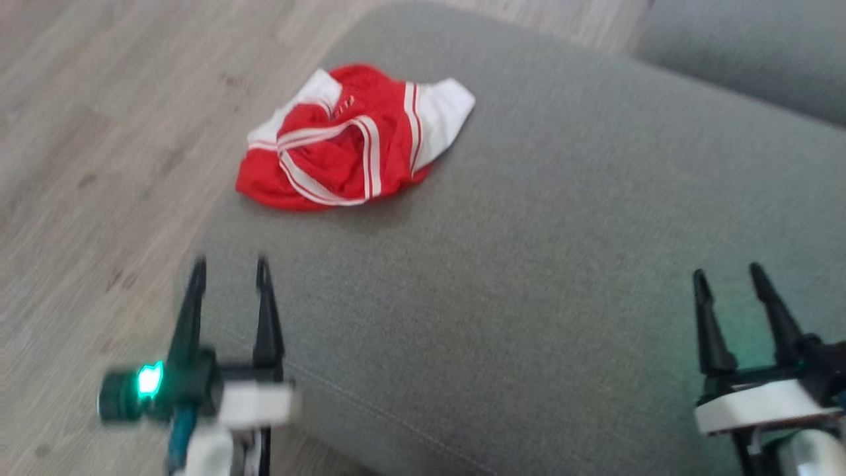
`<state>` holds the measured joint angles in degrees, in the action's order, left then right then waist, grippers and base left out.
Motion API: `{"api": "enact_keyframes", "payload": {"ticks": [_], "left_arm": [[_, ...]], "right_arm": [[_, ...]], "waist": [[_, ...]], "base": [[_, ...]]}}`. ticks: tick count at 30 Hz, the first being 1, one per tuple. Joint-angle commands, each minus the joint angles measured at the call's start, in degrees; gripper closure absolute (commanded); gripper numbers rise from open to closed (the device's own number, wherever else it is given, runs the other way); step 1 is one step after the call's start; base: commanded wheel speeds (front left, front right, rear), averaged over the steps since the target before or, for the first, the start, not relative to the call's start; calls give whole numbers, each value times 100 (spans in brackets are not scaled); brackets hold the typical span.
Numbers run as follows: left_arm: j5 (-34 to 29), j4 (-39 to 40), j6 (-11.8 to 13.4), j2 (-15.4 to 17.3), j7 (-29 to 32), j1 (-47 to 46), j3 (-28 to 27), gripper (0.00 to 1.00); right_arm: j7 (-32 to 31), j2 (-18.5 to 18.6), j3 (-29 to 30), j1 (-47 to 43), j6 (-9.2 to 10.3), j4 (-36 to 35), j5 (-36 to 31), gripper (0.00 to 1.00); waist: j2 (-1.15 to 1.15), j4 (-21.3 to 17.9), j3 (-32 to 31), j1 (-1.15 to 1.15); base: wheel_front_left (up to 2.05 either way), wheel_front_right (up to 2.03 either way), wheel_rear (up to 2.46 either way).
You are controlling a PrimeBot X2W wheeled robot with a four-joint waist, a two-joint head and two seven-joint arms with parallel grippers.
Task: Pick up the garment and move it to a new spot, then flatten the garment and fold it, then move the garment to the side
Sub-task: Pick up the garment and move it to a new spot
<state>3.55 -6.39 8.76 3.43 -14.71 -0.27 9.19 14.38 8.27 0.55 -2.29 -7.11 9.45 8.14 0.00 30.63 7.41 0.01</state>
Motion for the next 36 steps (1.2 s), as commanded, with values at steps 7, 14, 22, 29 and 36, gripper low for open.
{"api": "enact_keyframes", "payload": {"ticks": [7,14,22,29,36], "left_arm": [[-238,-779,-341,117,-29,-1830,-29,0],[-46,-2750,-630,-10,-29,-3220,341,0],[60,-4074,18,-49,-29,-3900,413,0],[-70,-4358,331,-23,-29,-4006,466,100],[-670,-3054,728,484,-29,-3808,816,100]], "right_arm": [[62,966,49,452,-37,-396,-66,0],[62,1705,146,889,-37,-581,-6,0],[62,1901,71,1122,-37,-631,66,0],[62,1844,-3,1132,-37,-619,92,0],[62,1419,-145,1230,-37,-501,129,0]], "waist": [[0,-375,1321,-1],[0,-763,1972,-1],[0,-961,2116,-1],[0,-1007,2046,-1],[0,-1270,1439,-1]], "base": [[0,0,0],[0,0,0],[0,0,0],[0,0,0],[0,0,0]]}}
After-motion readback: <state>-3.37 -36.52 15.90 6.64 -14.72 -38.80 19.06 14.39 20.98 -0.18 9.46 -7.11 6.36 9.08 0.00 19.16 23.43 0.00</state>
